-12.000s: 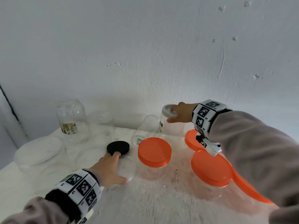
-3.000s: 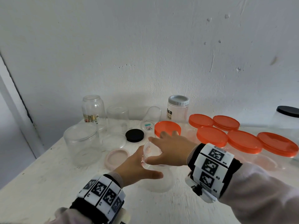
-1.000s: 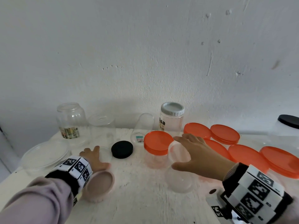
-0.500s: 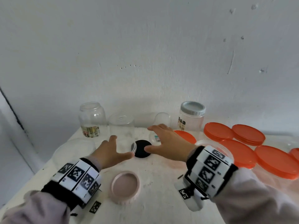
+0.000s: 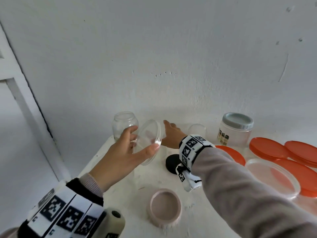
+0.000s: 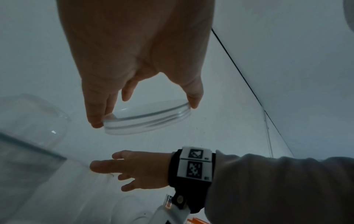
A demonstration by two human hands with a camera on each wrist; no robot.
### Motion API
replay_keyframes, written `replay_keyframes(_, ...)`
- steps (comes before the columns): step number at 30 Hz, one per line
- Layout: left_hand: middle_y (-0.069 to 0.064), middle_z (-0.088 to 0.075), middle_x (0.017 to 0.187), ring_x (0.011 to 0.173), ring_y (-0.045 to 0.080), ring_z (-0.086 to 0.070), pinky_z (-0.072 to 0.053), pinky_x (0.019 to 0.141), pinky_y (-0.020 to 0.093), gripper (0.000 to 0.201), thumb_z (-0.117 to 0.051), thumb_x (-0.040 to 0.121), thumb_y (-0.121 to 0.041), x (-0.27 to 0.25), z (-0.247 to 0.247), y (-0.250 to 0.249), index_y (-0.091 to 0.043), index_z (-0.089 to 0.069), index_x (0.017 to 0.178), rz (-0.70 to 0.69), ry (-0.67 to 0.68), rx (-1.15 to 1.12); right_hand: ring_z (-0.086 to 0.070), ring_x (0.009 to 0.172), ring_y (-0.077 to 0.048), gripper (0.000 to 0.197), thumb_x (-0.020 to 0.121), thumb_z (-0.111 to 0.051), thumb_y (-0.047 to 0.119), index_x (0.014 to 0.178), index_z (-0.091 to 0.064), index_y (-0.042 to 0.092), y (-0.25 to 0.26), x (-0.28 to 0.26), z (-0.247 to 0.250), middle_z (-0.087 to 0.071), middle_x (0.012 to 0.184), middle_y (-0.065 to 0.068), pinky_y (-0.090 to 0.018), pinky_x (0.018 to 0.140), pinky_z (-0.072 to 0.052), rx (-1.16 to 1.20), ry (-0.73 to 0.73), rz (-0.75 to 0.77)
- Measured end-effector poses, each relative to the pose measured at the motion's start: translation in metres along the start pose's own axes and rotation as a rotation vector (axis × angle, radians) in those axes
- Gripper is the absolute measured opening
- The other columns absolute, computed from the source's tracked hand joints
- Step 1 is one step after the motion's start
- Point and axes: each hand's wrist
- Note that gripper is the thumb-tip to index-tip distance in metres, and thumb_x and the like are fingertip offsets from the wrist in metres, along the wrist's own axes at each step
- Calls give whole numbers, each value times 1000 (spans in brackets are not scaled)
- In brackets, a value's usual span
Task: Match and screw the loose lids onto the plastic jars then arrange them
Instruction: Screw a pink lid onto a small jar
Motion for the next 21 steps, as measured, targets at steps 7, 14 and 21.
replay_keyframes(7, -16, -48, 132, 119, 1, -50, -39, 83, 16, 106, -61, 42, -83, 3, 12, 12, -46, -31, 137, 29, -3, -93, -42, 126, -38, 103, 82, -67, 49, 149, -1, 9, 8, 11, -8, -32, 142, -20, -47, 101, -40, -5, -35, -35)
replay_keyframes(14, -16, -47, 135, 119, 0, -49, -38, 75, 10, 104, -60, 42, -82, -3, 16, 12, -47, -31, 136, 23, 0, -101, -43, 116, -32, 99, 69, -79, 52, 137, -23, 5, 5, 3, -5, -32, 130, -15, -38, 91, -42, -27, -103, -100)
replay_keyframes(21, -17, -48, 134, 120, 0, -48, -37, 78, 12, 102, -64, 47, -81, -18, 10, 4, -46, -31, 136, 16, -20, -115, -37, 121, -26, 108, 60, -86, 44, 138, -23, 5, -2, -23, -4, -26, 133, -9, -35, 100, -40, 8, -157, -23)
Point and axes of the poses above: each hand's wrist, its own x-axis towards the middle knuckle, its own z-axis out of the back of the hand, y = z × x
